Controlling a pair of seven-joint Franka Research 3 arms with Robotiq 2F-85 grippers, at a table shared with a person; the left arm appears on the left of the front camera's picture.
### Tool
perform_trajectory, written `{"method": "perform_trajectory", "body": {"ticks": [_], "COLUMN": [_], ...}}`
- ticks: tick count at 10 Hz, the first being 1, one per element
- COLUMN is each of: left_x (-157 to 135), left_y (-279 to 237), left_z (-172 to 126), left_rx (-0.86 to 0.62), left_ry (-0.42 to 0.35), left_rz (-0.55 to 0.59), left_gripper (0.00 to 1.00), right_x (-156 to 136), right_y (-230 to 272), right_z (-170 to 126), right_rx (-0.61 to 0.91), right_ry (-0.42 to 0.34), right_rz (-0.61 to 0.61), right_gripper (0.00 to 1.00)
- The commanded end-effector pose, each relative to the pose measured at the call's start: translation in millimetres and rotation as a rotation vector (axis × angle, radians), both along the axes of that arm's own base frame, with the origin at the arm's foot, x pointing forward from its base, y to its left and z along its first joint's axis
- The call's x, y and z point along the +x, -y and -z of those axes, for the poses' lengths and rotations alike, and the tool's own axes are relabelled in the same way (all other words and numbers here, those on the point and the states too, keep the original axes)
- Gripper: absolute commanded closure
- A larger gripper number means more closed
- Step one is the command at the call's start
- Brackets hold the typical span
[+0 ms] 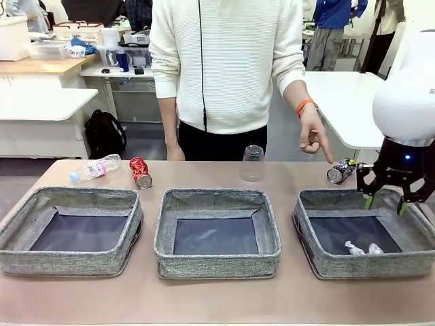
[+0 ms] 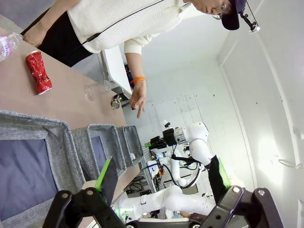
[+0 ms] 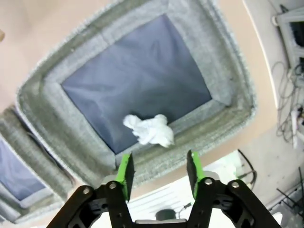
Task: Sort the waste into the appropriate baskets.
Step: Place the picked waste into the Fabric basket indicated by the person.
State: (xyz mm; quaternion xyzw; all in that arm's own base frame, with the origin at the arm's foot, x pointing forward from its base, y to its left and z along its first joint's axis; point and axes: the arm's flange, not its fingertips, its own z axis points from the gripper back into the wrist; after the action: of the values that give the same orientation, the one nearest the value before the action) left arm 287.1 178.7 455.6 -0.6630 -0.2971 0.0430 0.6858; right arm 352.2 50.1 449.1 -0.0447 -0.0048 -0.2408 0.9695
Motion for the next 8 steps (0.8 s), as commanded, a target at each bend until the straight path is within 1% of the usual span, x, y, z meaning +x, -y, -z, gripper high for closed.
{"method": "perform_trajectory", "body": {"ticks": [1, 4, 5, 6, 7, 8], "left_x": [0, 0, 0, 0, 0, 0], "left_y": [2, 2, 2, 2, 2, 2], "left_z": [-2, -2, -2, -2, -2, -2], "left_rx": [-0.009, -0.009, -0.009, -0.009, -0.009, -0.009], "left_ry": [0.029, 0.029, 0.029, 0.029, 0.029, 0.029], "left_rz": [-0.004, -0.004, -0.004, -0.004, -0.004, -0.004], "left_gripper": [0.00, 0.00, 0.00, 0.00, 0.00, 0.00], "right_x": [-1, 0, 1, 2, 0, -2], "right_y": [-2, -5, -8, -13, -16, -12], "right_z": [5, -3, -11, -28, -50, -67], "right_rx": [-0.003, 0.052, 0.145, 0.421, 0.744, 0.939], "right_ry": [0.030, 0.062, 0.087, 0.094, 0.134, 0.204], "right_rz": [0.035, 0.024, -0.006, -0.089, -0.173, -0.213], "right_gripper": [0.00, 0.00, 0.00, 0.00, 0.00, 0.00]}}
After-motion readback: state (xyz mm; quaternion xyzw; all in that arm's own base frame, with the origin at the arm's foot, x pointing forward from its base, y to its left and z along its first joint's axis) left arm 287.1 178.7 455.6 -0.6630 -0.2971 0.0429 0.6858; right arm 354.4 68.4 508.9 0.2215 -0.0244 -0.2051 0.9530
